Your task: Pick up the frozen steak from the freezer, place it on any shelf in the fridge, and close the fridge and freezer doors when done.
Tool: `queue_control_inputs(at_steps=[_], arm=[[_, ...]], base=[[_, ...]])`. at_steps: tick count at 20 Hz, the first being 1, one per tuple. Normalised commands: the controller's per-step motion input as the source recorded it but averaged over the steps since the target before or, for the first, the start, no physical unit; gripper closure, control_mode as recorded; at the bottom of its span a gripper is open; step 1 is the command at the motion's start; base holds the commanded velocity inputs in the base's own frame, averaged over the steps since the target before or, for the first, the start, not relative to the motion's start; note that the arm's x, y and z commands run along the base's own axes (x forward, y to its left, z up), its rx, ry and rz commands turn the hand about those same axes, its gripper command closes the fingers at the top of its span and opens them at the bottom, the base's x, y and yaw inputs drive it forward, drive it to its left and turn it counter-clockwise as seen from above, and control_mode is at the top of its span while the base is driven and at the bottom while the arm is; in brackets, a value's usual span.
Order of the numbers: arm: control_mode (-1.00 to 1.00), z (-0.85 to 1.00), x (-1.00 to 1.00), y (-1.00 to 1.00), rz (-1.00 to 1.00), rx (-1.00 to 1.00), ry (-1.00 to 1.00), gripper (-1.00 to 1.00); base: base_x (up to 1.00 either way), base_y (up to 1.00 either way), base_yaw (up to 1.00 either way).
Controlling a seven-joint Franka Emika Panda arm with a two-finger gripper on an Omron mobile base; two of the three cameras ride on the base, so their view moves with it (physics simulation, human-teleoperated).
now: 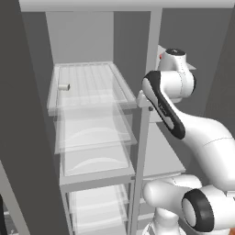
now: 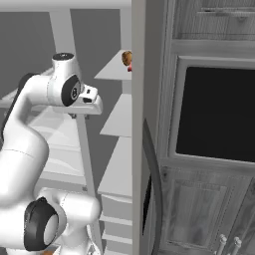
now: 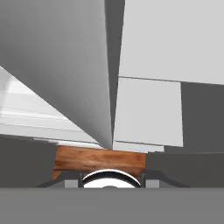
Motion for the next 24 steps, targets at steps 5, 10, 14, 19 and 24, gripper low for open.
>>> queue_control_inputs(at_steps=[5, 10, 14, 19, 24], arm=[[-1.0, -0.13, -0.43, 0.0, 0.0, -0.02, -0.1, -1.0], [-1.0, -0.24, -0.4, 0.0, -0.03, -0.01, -0.31, -1.0], [-1.0, -0.14, -0.03, 0.0, -0.09, 0.0, -0.25, -1.0], [-1.0, -0.04, 0.0, -0.01, -0.02, 0.0, -0.04, -1.0], [1.0, 0.0, 0.0, 0.0, 0.0, 0.0, 0.0, -1.0]], base=[[0.0, 0.0, 0.0], [0.0, 0.0, 0.0], [0.0, 0.0, 0.0], [0.0, 0.0, 0.0], [0.0, -0.14, 0.0]])
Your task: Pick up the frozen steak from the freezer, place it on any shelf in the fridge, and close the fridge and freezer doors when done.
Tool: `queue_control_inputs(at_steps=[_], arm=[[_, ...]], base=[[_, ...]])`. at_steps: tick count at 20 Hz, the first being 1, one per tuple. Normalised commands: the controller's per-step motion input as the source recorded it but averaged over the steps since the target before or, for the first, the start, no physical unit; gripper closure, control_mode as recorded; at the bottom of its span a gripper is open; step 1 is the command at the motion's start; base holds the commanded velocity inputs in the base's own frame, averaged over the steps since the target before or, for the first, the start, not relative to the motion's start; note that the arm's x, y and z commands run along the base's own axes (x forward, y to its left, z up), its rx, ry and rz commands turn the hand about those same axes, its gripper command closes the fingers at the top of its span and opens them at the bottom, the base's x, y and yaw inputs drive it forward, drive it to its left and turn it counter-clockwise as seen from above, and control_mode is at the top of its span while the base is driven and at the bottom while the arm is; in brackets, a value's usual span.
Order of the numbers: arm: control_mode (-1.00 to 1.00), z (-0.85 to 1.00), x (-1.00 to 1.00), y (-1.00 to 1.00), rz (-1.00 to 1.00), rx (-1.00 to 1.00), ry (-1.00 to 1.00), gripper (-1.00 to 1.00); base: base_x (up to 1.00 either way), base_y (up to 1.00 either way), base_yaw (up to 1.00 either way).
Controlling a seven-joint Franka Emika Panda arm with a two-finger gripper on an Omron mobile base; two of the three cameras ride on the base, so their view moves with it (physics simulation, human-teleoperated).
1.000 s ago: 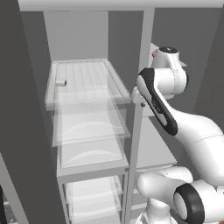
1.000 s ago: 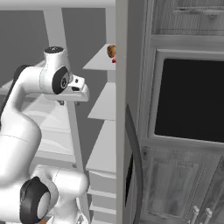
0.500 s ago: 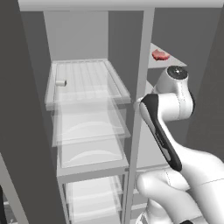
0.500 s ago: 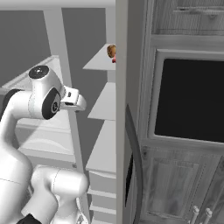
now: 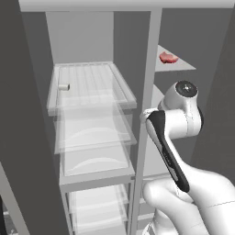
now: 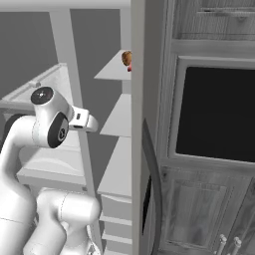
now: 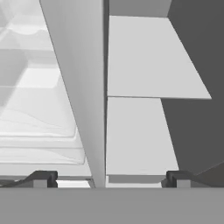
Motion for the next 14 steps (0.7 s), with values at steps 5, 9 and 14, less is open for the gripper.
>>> queue_control_inputs(at_steps=[5, 9, 14], arm=[[1.0, 0.0, 0.0, 0.0, 0.0, 0.0, 0.0, -1.0], [1.0, 0.0, 0.0, 0.0, 0.0, 0.0, 0.0, -1.0], [1.0, 0.0, 0.0, 0.0, 0.0, 0.0, 0.0, -1.0]], base=[[0.1, -0.22, 0.0], [0.22, -0.31, 0.0], [0.33, -0.29, 0.0]])
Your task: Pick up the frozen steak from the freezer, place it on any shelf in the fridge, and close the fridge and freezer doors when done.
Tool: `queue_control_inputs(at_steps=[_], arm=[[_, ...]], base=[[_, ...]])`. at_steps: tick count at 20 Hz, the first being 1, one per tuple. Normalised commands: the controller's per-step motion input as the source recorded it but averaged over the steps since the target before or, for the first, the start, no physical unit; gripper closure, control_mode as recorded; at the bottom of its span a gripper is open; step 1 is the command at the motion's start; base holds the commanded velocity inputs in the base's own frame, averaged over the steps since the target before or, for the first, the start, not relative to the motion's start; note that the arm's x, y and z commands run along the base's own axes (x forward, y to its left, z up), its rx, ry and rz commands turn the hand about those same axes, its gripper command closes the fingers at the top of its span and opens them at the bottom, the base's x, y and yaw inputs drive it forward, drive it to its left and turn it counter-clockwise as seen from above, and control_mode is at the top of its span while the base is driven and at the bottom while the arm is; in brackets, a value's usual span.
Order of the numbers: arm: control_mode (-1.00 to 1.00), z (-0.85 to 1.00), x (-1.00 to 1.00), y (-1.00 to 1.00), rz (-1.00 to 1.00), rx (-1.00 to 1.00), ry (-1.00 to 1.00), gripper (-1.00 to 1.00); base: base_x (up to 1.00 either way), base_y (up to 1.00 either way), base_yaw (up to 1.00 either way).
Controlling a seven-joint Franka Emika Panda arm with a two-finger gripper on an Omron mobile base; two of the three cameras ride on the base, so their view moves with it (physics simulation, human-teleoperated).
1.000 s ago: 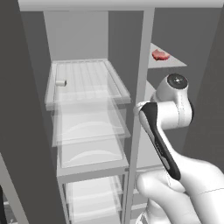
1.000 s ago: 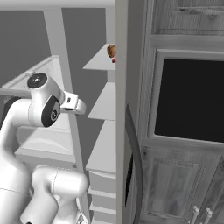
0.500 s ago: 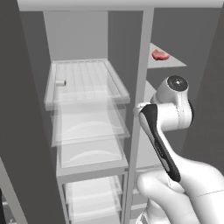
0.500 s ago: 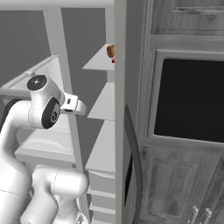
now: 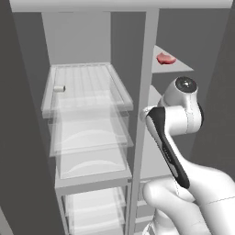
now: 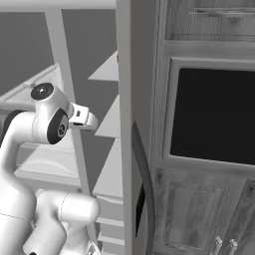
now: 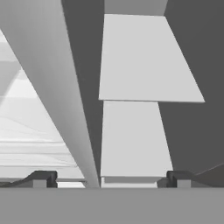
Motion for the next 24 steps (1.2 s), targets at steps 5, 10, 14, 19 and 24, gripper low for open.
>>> queue_control_inputs(at_steps=[5, 10, 14, 19, 24], arm=[[1.0, 0.0, 0.0, 0.0, 0.0, 0.0, 0.0, -1.0], [1.0, 0.0, 0.0, 0.0, 0.0, 0.0, 0.0, -1.0], [1.0, 0.0, 0.0, 0.0, 0.0, 0.0, 0.0, -1.0], [-1.0, 0.14, 0.0, -0.06, 0.0, 0.0, -0.05, -1.0], [-1.0, 0.65, 0.0, -0.14, 0.0, 0.0, -0.29, -1.0]], base=[[0.32, -0.24, 0.0], [0.15, -0.48, 0.0], [0.18, -0.43, 0.0], [0.08, -0.14, 0.0], [0.0, 0.0, 0.0]])
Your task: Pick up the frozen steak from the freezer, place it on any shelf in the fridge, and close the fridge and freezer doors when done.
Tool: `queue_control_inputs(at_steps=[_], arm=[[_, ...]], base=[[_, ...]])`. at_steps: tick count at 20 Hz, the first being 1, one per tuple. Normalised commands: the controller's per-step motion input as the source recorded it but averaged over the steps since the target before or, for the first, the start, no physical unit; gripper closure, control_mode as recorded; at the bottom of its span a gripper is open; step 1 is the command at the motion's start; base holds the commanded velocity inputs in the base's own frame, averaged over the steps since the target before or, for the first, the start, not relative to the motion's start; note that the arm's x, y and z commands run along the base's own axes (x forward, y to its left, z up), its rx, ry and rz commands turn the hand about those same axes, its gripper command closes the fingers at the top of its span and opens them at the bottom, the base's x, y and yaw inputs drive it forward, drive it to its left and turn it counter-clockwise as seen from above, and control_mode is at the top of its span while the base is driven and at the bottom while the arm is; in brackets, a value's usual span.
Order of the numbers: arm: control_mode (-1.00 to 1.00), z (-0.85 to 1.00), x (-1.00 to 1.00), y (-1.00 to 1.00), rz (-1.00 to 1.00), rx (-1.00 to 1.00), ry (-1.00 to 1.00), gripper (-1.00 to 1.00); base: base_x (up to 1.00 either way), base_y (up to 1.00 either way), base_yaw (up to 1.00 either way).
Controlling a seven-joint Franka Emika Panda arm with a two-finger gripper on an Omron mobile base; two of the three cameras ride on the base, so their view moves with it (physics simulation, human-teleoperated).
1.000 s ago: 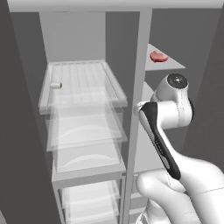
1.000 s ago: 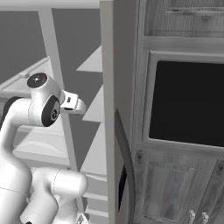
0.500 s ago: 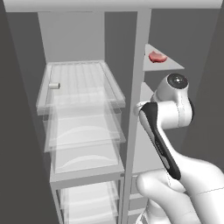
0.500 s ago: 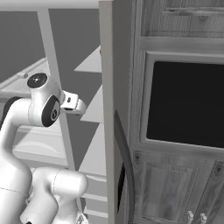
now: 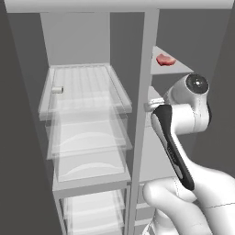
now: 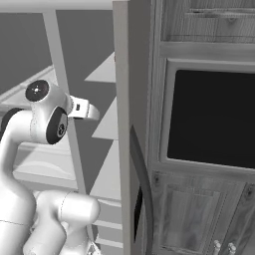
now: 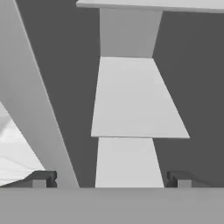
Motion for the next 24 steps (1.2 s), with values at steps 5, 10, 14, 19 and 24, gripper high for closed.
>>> queue_control_inputs(at_steps=[5, 10, 14, 19, 24], arm=[[-1.0, 0.8, 0.01, -0.18, -0.01, 0.04, -0.27, -1.0], [-1.0, 0.77, 0.06, -0.22, -0.01, 0.01, -0.16, -1.0], [-1.0, 0.66, 0.21, -0.27, -0.05, 0.04, -0.03, -1.0], [-1.0, 0.22, 0.41, -0.42, -0.08, 0.04, 0.03, -1.0], [-1.0, 0.0, 0.48, -0.57, -0.1, 0.05, 0.09, -1.0]], base=[[0.0, 0.0, 0.0], [0.0, 0.0, 0.0], [0.0, 0.0, 0.0], [0.0, 0.0, 0.0], [0.0, 0.0, 0.0]])
